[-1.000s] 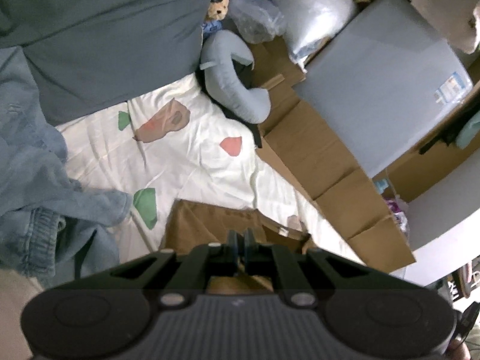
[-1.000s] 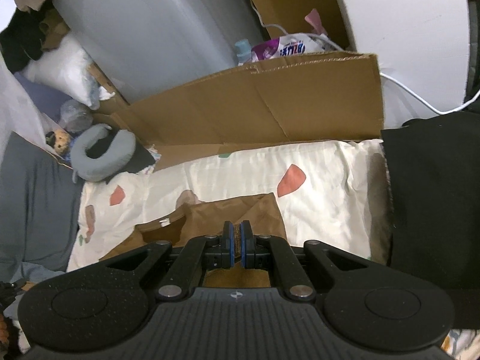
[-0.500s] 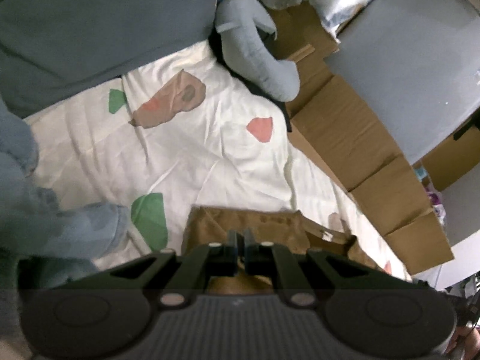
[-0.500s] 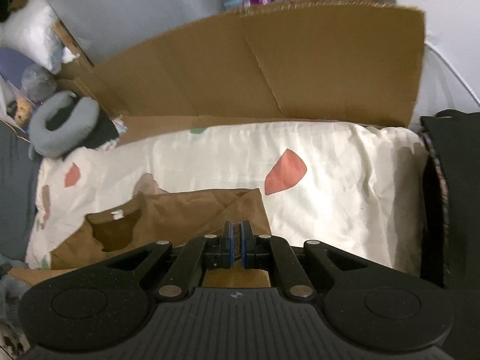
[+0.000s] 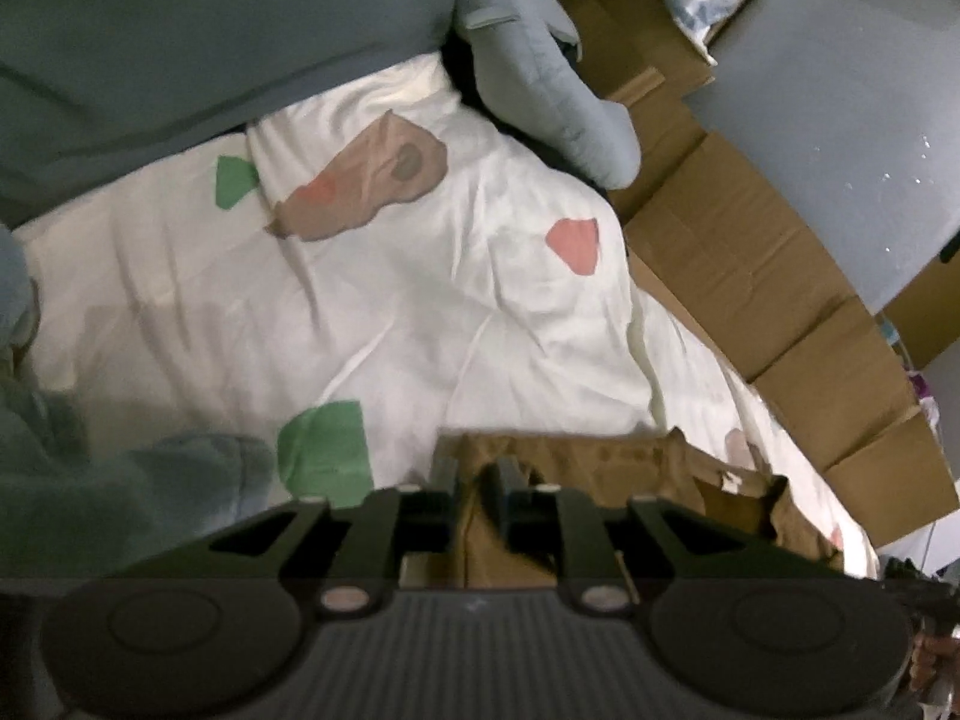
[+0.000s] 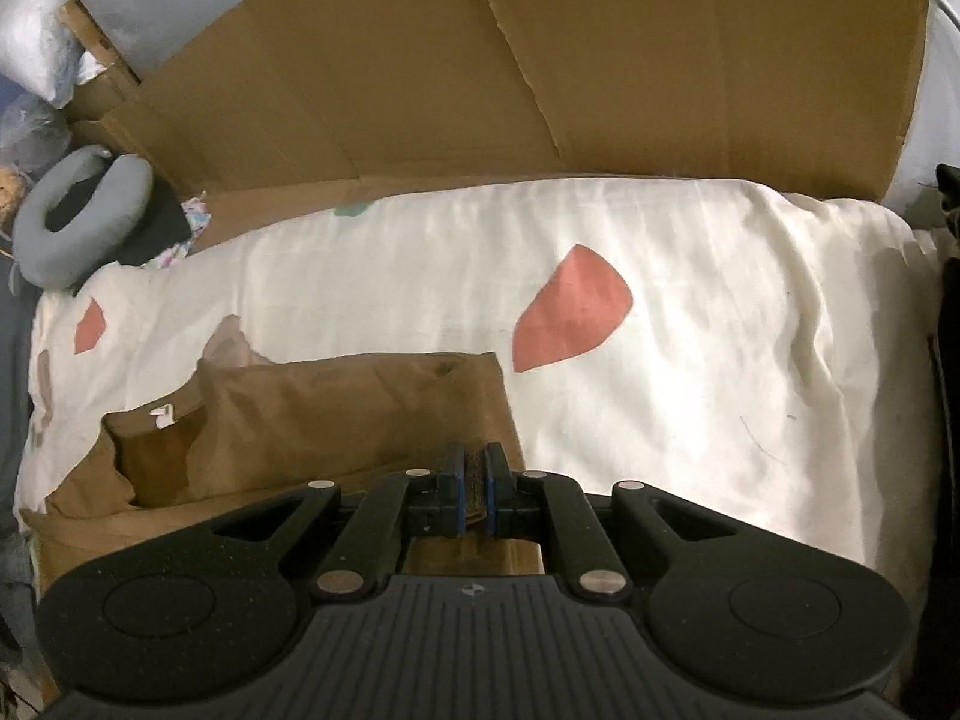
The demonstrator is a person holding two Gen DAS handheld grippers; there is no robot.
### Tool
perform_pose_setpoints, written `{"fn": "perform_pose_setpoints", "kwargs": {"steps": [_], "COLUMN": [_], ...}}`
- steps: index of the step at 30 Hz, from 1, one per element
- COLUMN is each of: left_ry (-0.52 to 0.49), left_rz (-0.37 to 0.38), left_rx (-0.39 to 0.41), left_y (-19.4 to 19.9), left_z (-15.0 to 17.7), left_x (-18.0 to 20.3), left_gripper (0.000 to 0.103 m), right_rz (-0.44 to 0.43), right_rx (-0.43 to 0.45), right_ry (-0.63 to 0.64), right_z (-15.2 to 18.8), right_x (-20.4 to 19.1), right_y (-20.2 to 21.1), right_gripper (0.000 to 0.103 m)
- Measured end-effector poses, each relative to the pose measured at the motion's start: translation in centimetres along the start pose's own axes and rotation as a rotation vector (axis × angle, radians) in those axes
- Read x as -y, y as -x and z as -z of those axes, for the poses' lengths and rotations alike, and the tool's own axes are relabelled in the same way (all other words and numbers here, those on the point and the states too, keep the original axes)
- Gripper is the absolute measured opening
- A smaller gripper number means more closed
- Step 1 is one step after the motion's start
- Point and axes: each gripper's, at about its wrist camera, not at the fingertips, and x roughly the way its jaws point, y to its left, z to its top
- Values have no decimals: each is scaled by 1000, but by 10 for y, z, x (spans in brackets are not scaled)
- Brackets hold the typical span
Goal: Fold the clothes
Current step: 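Carry the folded hem over onto the collar with both grippers, then open both grippers to release the hem at the collar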
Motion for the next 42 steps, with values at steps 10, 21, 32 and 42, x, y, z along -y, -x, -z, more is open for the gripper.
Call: {"fn": "perform_pose_setpoints", "kwargs": {"steps": [10, 21, 32, 42], "left_ry": [-105, -208, -266, -315], "left_rz": [-57, -78, -83, -80], "left_rx": [-87, -166, -158, -140], "left_y": [-21, -50, -66, -72], "left_z": [6, 9, 1, -3], "left_x": [7, 9, 18, 25], "left_gripper": [43, 44, 42, 42], "right_rz": [27, 105, 117, 107], "right_rx": [38, -108, -59, -10], "right_ry": [11, 120, 222, 262], "right_z": [9, 22, 7, -8], "right_x": [-3, -7, -21, -28], "right_y": [13, -14, -34, -47], "right_gripper": [46, 50, 50, 50]}}
